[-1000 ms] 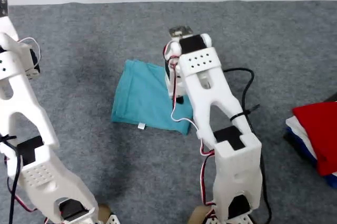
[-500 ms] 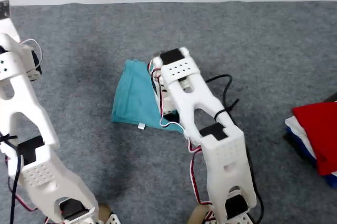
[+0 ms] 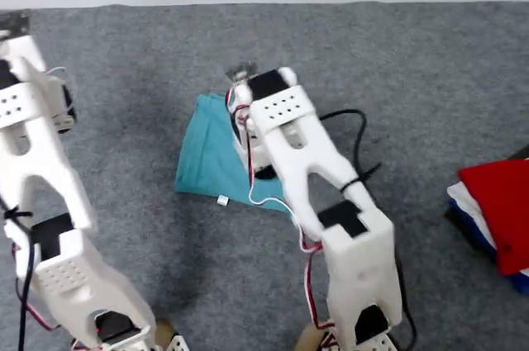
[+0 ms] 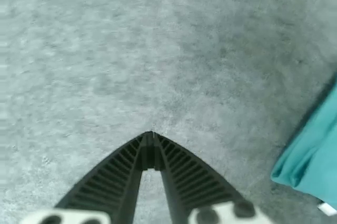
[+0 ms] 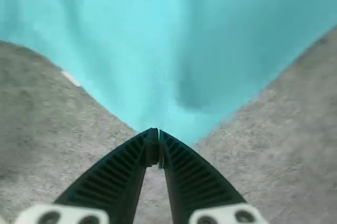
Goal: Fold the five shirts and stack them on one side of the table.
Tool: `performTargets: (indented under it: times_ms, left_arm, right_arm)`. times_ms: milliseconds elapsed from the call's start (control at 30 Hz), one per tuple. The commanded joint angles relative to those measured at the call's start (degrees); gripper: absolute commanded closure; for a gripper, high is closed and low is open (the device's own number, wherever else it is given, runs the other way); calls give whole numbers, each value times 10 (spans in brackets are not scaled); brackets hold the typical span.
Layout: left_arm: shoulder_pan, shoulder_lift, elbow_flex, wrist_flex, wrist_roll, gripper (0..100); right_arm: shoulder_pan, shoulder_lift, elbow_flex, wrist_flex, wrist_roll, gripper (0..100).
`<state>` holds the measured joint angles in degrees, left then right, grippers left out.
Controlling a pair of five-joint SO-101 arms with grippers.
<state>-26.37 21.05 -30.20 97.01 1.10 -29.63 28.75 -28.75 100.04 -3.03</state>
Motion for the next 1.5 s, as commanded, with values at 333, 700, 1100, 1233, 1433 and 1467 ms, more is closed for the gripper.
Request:
performTargets:
  times_ms: [333,700,1100,1233,1433,1467]
  left_arm:
    - [211,11,88,-4,4,998]
    - [322,92,87,-55,4,998]
    - [338,214,87,-77,5,995]
    - [324,234,85,-49,5,997]
    - [320,232,75,-44,5,997]
    - [320,232,74,-43,5,997]
  right_arm:
    - [149,-5,-8,-158,30,988]
    - [159,50,-8,-258,28,989]
    - [159,102,-8,-317,29,989]
    - [164,126,-8,-317,29,989]
    - [179,150,-8,-342,30,989]
    - [184,151,-8,-349,30,989]
